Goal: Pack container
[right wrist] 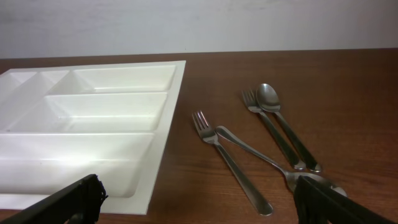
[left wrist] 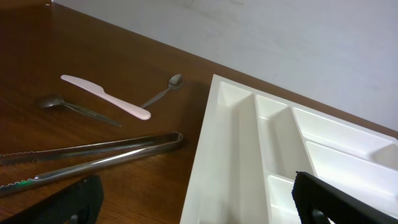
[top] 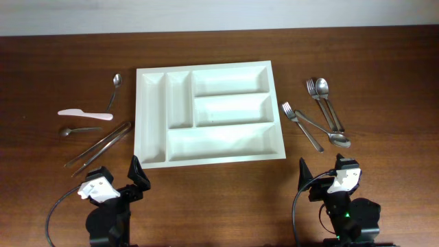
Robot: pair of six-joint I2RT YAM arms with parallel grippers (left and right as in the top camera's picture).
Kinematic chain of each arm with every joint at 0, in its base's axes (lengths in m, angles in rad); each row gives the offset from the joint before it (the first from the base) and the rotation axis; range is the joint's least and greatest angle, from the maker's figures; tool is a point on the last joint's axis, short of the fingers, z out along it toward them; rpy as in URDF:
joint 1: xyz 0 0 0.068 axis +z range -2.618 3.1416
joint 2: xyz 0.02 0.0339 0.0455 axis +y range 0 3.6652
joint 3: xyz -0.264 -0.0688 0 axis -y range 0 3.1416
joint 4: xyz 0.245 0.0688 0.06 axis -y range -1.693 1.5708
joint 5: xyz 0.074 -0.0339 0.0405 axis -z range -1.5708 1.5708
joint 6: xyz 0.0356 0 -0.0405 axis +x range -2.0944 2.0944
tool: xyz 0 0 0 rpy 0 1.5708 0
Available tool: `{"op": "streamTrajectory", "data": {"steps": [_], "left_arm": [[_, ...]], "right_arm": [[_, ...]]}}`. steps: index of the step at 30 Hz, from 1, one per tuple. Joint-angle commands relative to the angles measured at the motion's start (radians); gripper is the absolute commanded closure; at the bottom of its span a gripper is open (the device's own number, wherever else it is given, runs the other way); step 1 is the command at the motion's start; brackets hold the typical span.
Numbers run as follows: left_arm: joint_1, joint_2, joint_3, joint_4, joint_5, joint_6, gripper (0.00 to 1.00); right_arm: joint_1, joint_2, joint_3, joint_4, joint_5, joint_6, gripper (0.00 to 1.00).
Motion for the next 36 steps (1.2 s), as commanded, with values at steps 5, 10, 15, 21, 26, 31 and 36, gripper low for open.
{"op": "streamTrajectory", "data": {"steps": [5,10,15,21,26,31,36], "left_arm": [[0.006,-0.009,-0.005,0.003,0.011,0.020,0.01],[0.006,-0.009,-0.005,0.003,0.011,0.020,0.01],[0.006,-0.009,-0.005,0.003,0.011,0.020,0.01],[0.006,-0.009,-0.005,0.003,0.011,0.020,0.01],[0.006,-0.009,-0.005,0.002,0.011,0.020,0.01],[0.006,-0.009,-0.005,0.003,0.011,0.020,0.01],[0.006,-0.009,-0.005,0.003,0.011,0.020,0.01]], "right_arm": [[0.001,-0.011,-0.009,0.004,0.005,-0.002,0.01],[0.001,-0.011,-0.009,0.022,0.113,-0.001,0.01],[0.001,-0.011,0.006,0.114,0.060,0.081,0.01],[0.001,0.014,0.182,0.084,0.197,0.076,0.01],[0.001,0.185,0.455,-0.050,0.240,0.031,0.01],[0.001,0.505,0.842,-0.315,0.197,0.031,0.01],[0.001,0.834,1.268,-0.622,0.079,0.031,0.01]]}}
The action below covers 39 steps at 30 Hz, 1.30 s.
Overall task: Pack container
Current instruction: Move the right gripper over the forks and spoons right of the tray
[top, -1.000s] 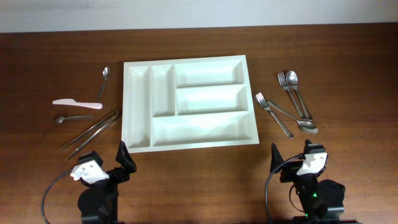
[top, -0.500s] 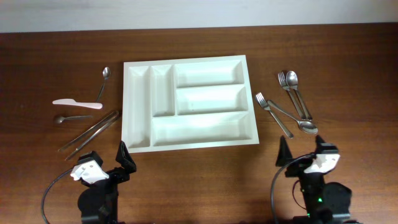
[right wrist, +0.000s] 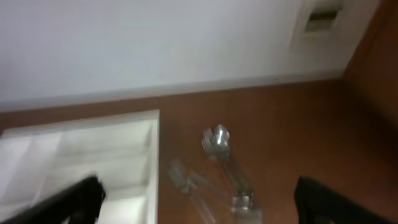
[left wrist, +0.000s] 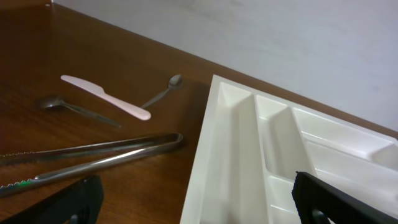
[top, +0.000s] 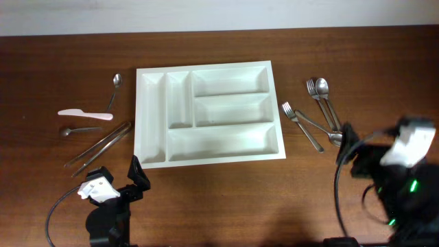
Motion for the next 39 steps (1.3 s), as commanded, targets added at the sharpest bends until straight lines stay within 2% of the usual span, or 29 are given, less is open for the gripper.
{"op": "streamTrajectory", "data": {"steps": [1,4,8,12,17,20,27,34,39], "left_arm": [[0.006,-0.009,-0.005,0.002,0.011,0.020,0.01],[0.006,-0.009,-0.005,0.001,0.011,0.020,0.01],[0.006,-0.009,-0.005,0.002,0.011,0.020,0.01],[0.006,-0.009,-0.005,0.002,0.011,0.020,0.01],[0.006,-0.009,-0.005,0.002,0.011,0.020,0.01],[0.006,-0.009,-0.005,0.002,0.011,0.020,0.01],[0.006,-0.009,-0.005,0.002,0.011,0.020,0.01],[0.006,-0.009,-0.005,0.001,0.011,0.020,0.01],[0.006,-0.009,-0.005,0.002,0.011,0.020,0.01]], "right_arm": [[0.001,0.197,0.256,-0.117,-0.102,-0.011,0.01],[0.001,0.377,0.470,-0.243,-0.126,-0.010,0.01],[0.000,0.518,0.586,-0.311,-0.178,-0.034,0.01],[-0.040,0.643,0.586,-0.334,-0.177,-0.057,0.01],[-0.158,0.820,0.586,-0.413,-0.179,0.075,0.01],[-0.217,0.929,0.586,-0.446,-0.216,0.079,0.01],[-0.262,1.086,0.586,-0.444,-0.224,0.026,0.01],[-0.262,1.150,0.586,-0.394,-0.222,0.004,0.01],[-0.262,1.175,0.581,-0.389,-0.222,-0.150,0.01]]}}
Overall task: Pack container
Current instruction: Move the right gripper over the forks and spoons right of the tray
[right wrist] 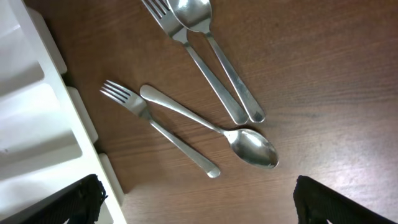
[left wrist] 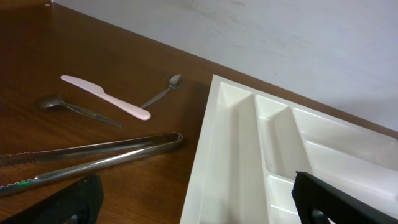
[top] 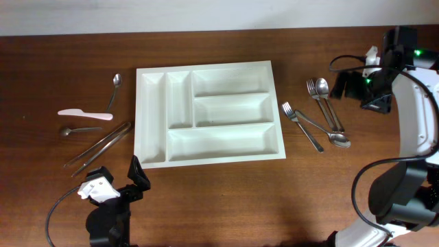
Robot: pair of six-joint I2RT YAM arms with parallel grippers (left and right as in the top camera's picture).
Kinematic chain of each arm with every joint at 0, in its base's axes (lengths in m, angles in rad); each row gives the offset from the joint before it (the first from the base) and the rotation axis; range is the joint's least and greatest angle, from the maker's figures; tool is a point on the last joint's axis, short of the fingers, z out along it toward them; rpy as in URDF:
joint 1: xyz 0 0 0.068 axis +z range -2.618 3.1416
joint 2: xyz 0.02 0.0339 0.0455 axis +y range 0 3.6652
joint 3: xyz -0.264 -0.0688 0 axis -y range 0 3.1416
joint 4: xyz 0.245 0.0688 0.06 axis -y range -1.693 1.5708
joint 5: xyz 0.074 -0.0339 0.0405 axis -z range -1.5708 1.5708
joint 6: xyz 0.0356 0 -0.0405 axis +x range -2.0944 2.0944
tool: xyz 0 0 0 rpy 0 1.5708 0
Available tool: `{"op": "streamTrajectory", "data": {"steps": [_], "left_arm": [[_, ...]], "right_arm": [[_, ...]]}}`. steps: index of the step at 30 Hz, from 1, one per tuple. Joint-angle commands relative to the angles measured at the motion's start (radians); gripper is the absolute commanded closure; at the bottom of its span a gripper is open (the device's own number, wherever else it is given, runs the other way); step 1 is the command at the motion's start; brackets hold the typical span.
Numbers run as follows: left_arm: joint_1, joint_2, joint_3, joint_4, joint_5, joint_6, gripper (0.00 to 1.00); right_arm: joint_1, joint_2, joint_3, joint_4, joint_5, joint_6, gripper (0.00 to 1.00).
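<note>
A white cutlery tray [top: 138,116] with several empty compartments lies mid-table. To its right lie two forks and two spoons: a fork [right wrist: 158,129] crossed by a spoon [right wrist: 211,134], and a fork [right wrist: 193,59] beside a spoon [right wrist: 214,56]. My right gripper [top: 358,92] hangs wide open above and just right of them, empty. My left gripper [top: 118,177] rests open at the front edge, near the tray's front left corner [left wrist: 205,186].
Left of the tray lie a small spoon [top: 115,90], a pale plastic knife [top: 84,114], another small spoon [top: 77,130] and steel tongs [top: 99,144]. The wall runs along the table's far edge.
My right arm has moved from the table's right front to the far right, and its camera now looks down on the forks and spoons. The left arm has not moved.
Both grippers rested open at the front edge, either side of the tray. Then the right arm was raised off to the right, its view blurred. Now it hangs open over the right-hand cutlery. No cutlery has moved.
</note>
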Motion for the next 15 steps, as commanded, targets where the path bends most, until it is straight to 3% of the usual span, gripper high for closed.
{"op": "streamTrajectory", "data": {"steps": [1,9,15], "left_arm": [[0.006,-0.009,-0.004,0.000,0.011,0.020,0.01],[0.006,-0.009,-0.004,0.000,0.011,0.020,0.01],[0.006,-0.009,-0.004,0.000,0.011,0.020,0.01]], "right_arm": [[-0.002,0.027,0.004,-0.005,-0.012,-0.141,0.01],[0.023,0.106,-0.092,0.015,-0.024,-0.230,0.01],[0.124,0.142,-0.219,0.075,-0.031,-0.289,0.01]]}}
